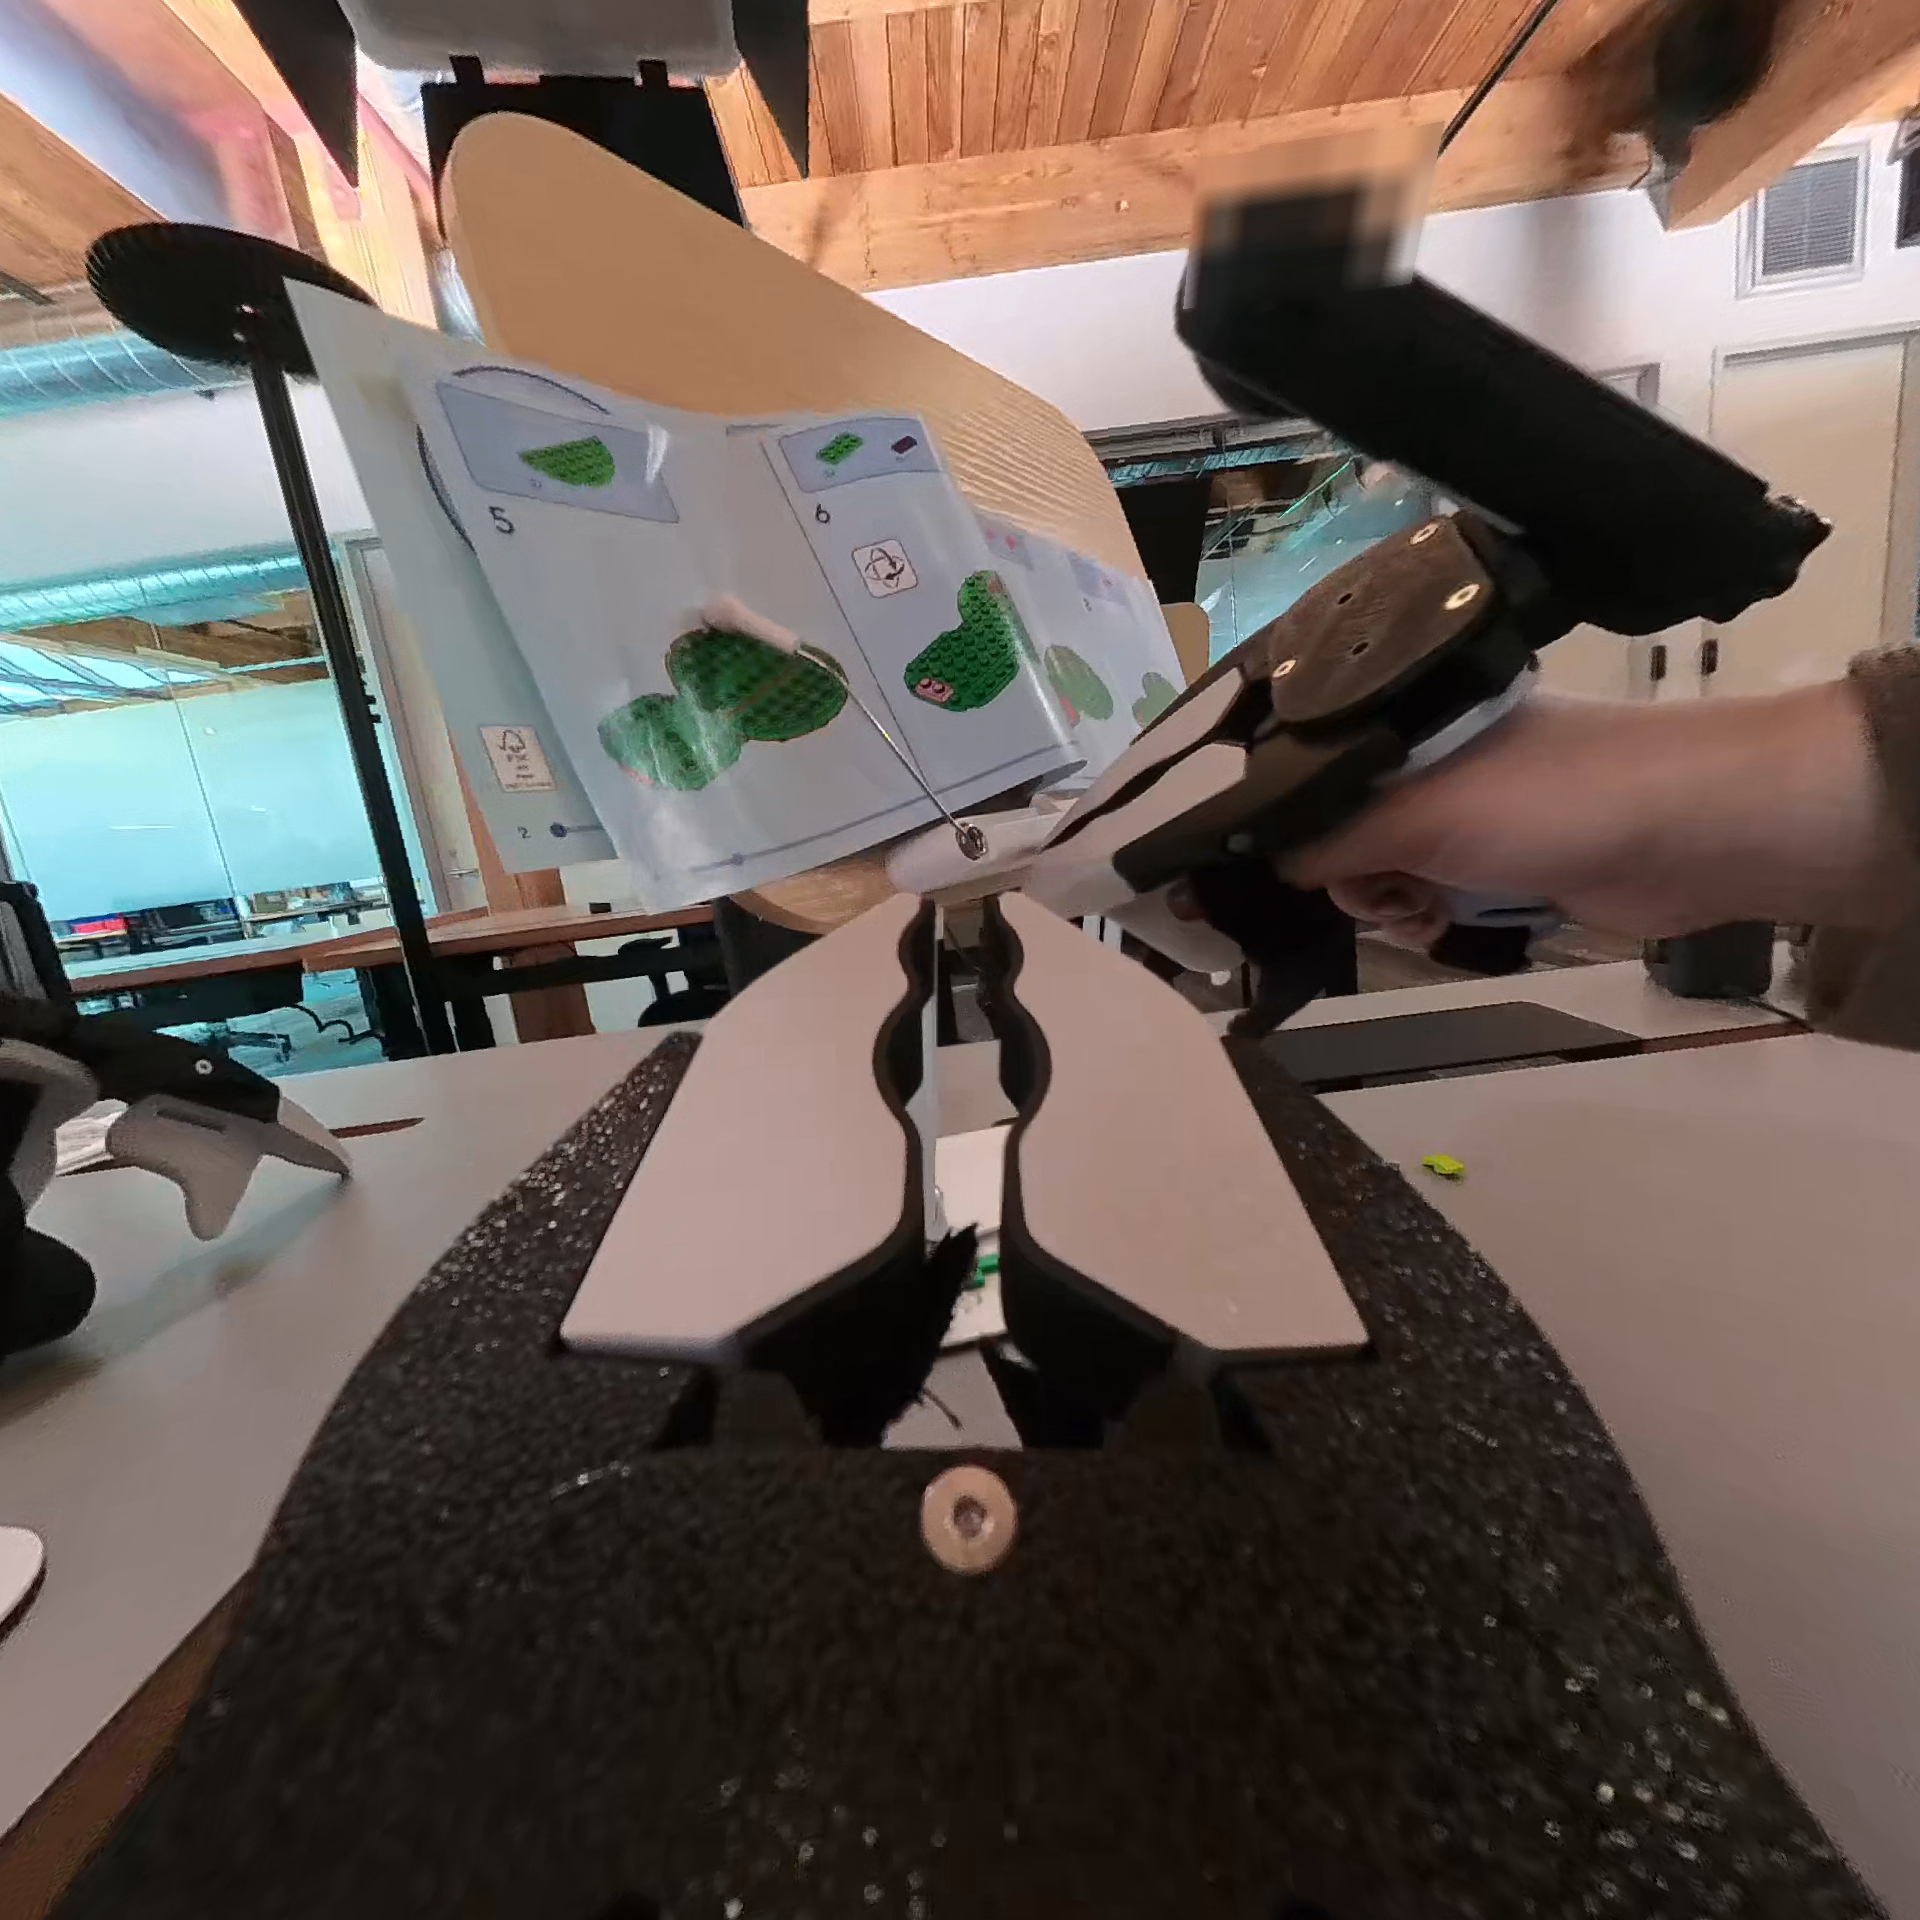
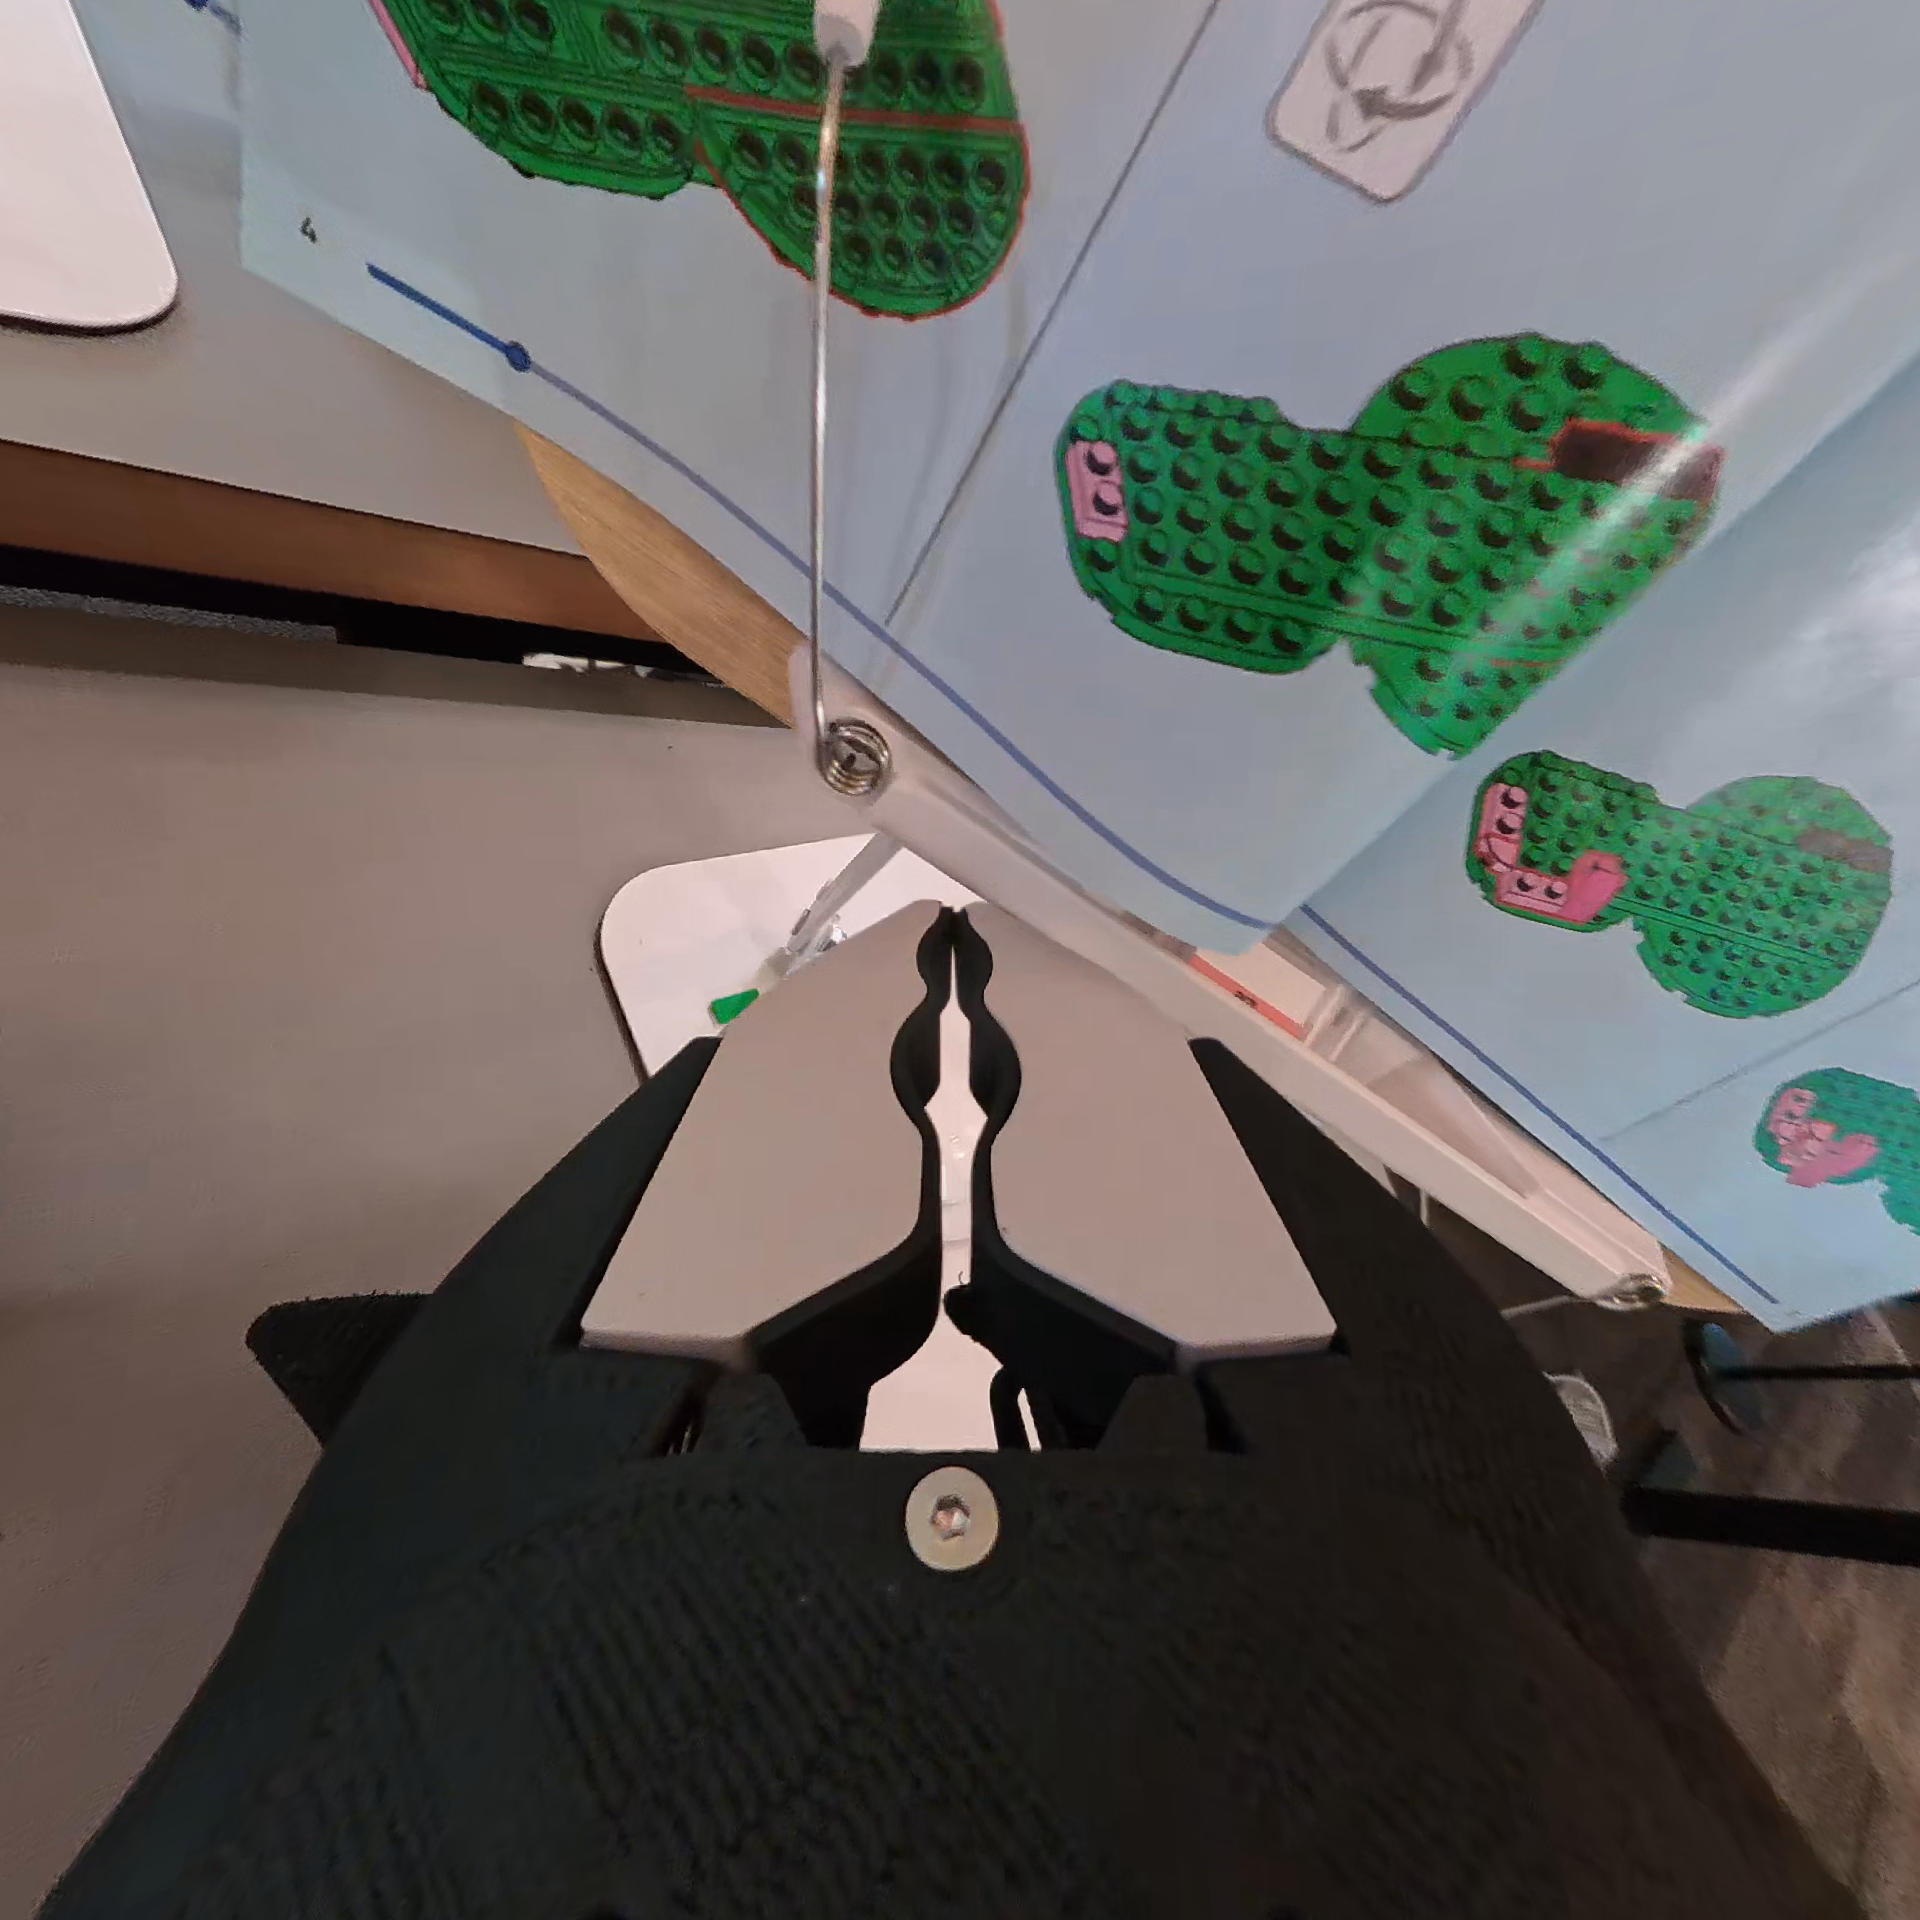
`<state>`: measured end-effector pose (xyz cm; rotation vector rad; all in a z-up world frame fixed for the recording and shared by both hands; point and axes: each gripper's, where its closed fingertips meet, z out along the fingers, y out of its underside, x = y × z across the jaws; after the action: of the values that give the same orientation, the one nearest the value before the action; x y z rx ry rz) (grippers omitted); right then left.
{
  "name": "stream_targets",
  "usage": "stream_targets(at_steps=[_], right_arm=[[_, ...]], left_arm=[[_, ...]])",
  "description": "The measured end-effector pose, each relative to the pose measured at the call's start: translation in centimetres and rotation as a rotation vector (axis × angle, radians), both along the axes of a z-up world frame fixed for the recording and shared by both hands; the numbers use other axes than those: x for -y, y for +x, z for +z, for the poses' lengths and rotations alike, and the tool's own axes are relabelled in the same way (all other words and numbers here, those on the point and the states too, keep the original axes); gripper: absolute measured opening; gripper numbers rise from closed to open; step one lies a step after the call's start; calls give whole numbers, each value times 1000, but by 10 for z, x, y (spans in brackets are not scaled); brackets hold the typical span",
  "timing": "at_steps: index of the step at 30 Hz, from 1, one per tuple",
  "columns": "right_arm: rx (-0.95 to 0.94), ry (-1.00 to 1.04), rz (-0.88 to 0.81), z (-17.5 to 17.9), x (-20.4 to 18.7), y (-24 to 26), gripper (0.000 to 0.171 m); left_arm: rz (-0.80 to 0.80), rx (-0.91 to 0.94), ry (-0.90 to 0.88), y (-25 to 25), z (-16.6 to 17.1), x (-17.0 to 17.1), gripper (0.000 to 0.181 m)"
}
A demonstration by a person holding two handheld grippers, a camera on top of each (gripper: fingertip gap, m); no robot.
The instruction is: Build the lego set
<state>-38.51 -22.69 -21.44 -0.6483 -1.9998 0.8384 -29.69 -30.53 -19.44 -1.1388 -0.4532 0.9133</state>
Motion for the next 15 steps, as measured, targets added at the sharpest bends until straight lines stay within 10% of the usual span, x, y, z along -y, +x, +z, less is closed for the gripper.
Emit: stream_targets(at_steps=[15], right_arm=[[-23,-5,0,-14,30,-8,0]], left_arm=[[81,38,57,-21,3,25,11]])
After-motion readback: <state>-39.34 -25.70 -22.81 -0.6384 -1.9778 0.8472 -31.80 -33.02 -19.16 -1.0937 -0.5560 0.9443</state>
